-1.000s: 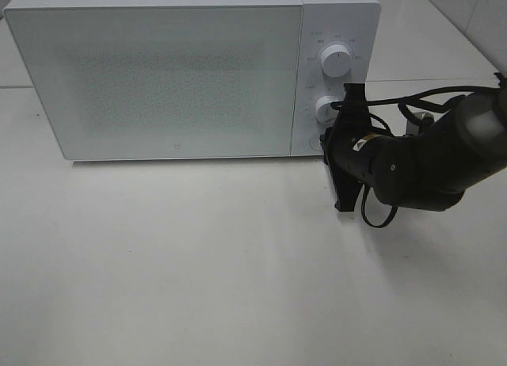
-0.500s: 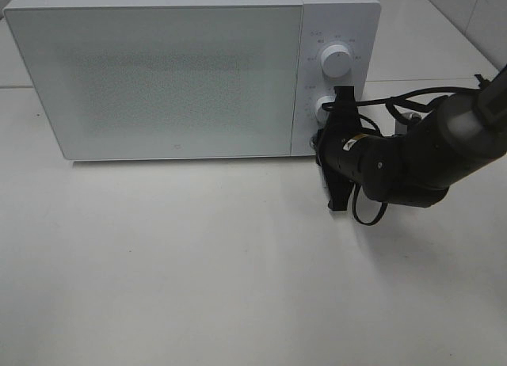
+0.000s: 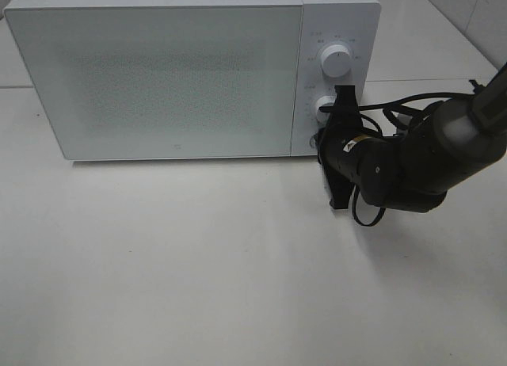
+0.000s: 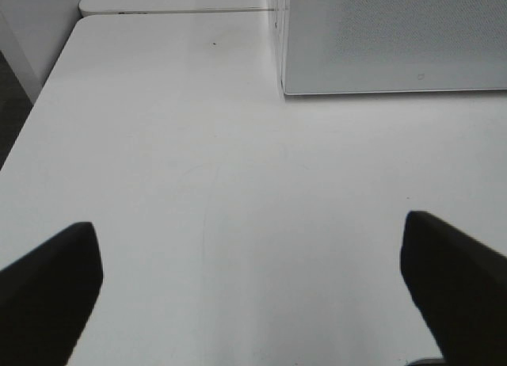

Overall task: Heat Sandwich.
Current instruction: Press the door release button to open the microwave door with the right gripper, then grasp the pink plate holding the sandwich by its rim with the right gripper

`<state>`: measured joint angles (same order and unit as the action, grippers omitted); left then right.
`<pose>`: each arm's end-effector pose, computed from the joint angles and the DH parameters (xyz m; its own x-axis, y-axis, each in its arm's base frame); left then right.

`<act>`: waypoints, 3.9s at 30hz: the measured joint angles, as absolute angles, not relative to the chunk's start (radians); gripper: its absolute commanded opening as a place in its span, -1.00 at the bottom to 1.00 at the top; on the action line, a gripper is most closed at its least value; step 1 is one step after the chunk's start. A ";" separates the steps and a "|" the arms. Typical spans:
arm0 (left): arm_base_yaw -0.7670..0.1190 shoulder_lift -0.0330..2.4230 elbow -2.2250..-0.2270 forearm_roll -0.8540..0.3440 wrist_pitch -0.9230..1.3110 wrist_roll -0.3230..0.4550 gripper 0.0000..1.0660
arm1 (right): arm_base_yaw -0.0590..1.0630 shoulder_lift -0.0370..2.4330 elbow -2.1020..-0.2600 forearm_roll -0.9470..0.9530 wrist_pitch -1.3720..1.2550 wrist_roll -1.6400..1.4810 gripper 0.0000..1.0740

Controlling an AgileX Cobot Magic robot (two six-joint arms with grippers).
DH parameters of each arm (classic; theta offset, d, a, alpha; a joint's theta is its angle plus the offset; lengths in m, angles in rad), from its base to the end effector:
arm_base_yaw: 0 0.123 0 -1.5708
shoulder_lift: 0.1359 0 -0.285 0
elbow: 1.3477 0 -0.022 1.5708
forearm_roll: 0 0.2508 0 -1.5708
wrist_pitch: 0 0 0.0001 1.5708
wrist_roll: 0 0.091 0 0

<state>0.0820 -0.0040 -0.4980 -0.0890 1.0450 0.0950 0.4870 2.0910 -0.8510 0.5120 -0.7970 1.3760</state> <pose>-0.0042 -0.0074 0.2783 -0.4373 0.0143 -0.8992 0.0092 0.9999 0.0114 0.3449 0.1466 0.0934 -0.0886 0.9958 0.0207 0.3858 0.0152 0.9224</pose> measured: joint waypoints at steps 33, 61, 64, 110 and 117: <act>0.082 -0.004 -0.498 -0.089 1.045 0.095 0.82 | 0.510 2.161 -0.955 0.647 -0.771 1.272 -1.00; 0.082 -0.004 -0.498 -0.089 1.045 0.095 0.82 | 0.501 2.114 -0.890 0.551 -0.779 1.336 -1.00; 0.082 -0.004 -0.498 -0.089 1.045 0.095 0.82 | 0.512 2.083 -0.857 0.547 -0.778 1.347 -1.00; 0.082 -0.004 -0.498 -0.089 1.045 0.095 0.82 | 0.522 1.597 -0.833 0.152 0.430 0.393 -0.96; 0.082 -0.004 -0.498 -0.089 1.045 0.095 0.82 | 0.522 1.594 -0.937 0.151 0.639 0.040 -0.93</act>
